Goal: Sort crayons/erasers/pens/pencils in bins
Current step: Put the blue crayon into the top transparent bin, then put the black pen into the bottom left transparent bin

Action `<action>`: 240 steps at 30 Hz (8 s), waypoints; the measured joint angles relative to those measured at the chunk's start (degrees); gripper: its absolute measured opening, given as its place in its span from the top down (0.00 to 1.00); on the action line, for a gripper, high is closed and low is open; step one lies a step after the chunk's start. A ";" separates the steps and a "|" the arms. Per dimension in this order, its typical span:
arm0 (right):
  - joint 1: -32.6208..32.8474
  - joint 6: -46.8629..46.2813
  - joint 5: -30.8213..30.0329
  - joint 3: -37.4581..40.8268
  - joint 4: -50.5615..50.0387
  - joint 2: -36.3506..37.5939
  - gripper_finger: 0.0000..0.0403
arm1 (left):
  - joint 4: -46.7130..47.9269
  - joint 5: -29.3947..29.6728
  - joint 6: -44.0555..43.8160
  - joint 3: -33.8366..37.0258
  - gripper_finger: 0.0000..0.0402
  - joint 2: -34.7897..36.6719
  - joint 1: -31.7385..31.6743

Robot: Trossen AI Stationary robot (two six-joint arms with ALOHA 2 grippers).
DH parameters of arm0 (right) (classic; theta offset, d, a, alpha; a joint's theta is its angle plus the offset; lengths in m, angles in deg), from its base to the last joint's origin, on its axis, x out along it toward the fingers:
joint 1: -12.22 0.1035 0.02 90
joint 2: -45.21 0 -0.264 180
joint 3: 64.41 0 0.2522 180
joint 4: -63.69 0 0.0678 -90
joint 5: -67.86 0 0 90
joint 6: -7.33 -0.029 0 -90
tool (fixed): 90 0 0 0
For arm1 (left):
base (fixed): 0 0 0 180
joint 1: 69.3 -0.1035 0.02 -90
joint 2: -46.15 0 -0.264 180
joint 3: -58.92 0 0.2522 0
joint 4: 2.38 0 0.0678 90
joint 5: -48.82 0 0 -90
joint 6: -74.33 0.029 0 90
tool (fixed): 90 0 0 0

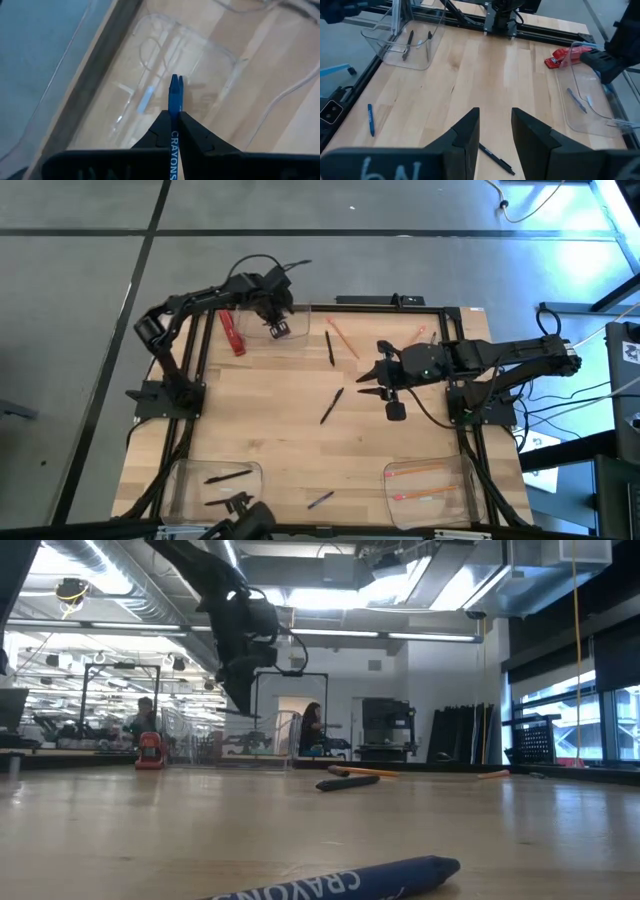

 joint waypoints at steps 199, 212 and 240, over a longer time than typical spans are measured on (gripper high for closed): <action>-8.76 11.89 15.26 -23.02 -31.33 -5.66 0.71 | -1.04 10.38 -54.57 -24.62 0.48 -27.06 40.19; -8.76 11.89 15.26 -23.02 -31.21 -5.66 0.71 | -1.93 7.84 -55.93 -25.05 0.47 -31.34 40.67; -8.75 11.89 15.28 -23.02 -31.17 -5.66 0.71 | -2.38 7.51 -55.84 -25.14 0.75 -32.80 39.75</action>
